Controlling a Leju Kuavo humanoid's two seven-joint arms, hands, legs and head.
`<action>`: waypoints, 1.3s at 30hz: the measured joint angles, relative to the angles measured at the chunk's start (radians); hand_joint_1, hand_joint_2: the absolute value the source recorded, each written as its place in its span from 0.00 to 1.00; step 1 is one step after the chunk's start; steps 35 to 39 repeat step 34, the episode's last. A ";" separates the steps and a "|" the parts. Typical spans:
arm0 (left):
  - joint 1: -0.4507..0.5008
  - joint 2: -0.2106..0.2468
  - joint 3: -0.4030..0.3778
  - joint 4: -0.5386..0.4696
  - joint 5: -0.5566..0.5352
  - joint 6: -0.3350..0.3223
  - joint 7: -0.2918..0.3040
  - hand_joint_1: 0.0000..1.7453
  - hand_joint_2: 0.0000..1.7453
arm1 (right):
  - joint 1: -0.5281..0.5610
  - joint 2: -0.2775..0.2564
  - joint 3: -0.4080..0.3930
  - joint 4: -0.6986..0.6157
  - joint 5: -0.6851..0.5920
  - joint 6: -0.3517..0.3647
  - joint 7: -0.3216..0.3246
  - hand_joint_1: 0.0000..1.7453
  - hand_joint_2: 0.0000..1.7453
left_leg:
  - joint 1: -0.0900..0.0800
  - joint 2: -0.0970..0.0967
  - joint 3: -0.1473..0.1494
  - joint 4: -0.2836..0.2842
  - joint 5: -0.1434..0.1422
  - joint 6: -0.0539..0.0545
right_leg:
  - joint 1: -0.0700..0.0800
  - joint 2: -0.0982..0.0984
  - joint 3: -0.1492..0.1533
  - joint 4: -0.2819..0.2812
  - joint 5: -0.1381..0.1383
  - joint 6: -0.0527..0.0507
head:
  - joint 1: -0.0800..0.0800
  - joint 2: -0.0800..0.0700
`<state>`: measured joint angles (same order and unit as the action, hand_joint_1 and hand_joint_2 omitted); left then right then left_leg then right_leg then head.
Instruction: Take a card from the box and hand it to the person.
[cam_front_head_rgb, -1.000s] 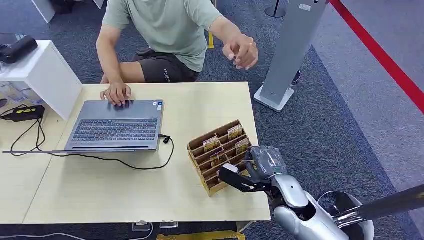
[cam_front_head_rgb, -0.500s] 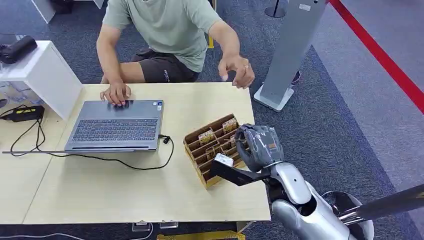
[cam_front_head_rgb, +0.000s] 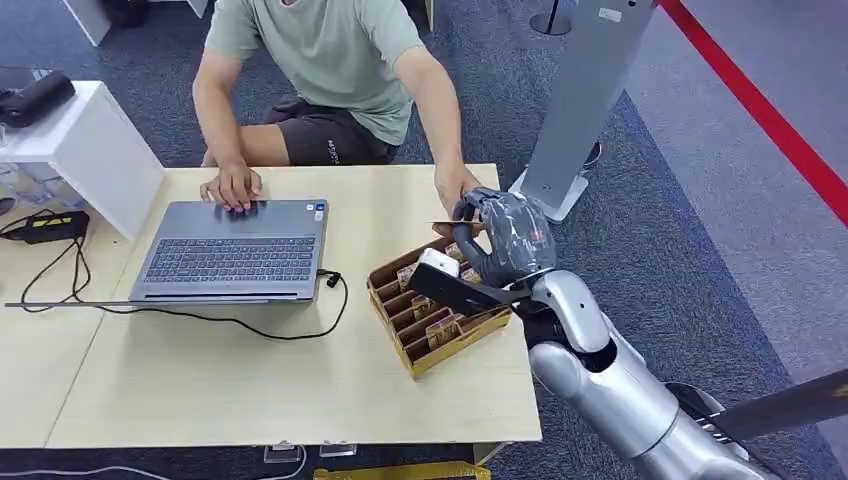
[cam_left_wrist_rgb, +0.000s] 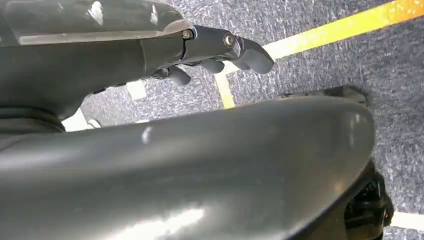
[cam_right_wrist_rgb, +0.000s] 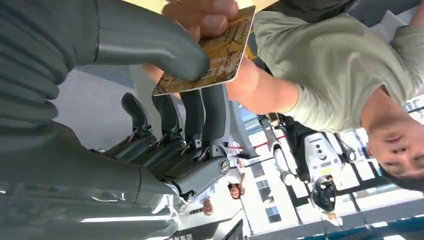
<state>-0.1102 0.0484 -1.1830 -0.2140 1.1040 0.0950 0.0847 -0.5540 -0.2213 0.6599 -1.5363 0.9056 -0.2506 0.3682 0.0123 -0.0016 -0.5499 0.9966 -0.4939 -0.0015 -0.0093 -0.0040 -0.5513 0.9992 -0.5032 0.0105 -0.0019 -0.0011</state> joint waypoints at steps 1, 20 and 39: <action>-0.001 -0.002 -0.003 0.000 -0.002 -0.001 0.000 0.00 0.00 | -0.006 0.011 0.004 0.027 0.000 -0.014 -0.009 0.79 1.00 | 0.000 0.000 0.000 0.000 0.000 0.000 | 0.000 0.000 0.000 0.000 0.000 0.000 | 0.001 0.000; -0.011 -0.010 -0.041 0.000 -0.006 0.000 0.002 0.00 0.00 | -0.070 0.155 0.058 0.335 0.024 -0.047 -0.045 0.00 1.00 | 0.000 0.000 0.000 0.000 0.000 0.000 | 0.000 0.000 0.000 0.000 0.000 0.000 | 0.001 0.000; 0.001 -0.010 -0.041 0.001 0.021 0.004 -0.003 0.00 0.00 | -0.061 0.141 0.034 0.259 -0.053 -0.115 -0.044 0.00 1.00 | 0.000 0.000 0.001 0.000 0.000 0.000 | 0.000 0.000 -0.001 0.000 0.000 0.000 | 0.002 0.000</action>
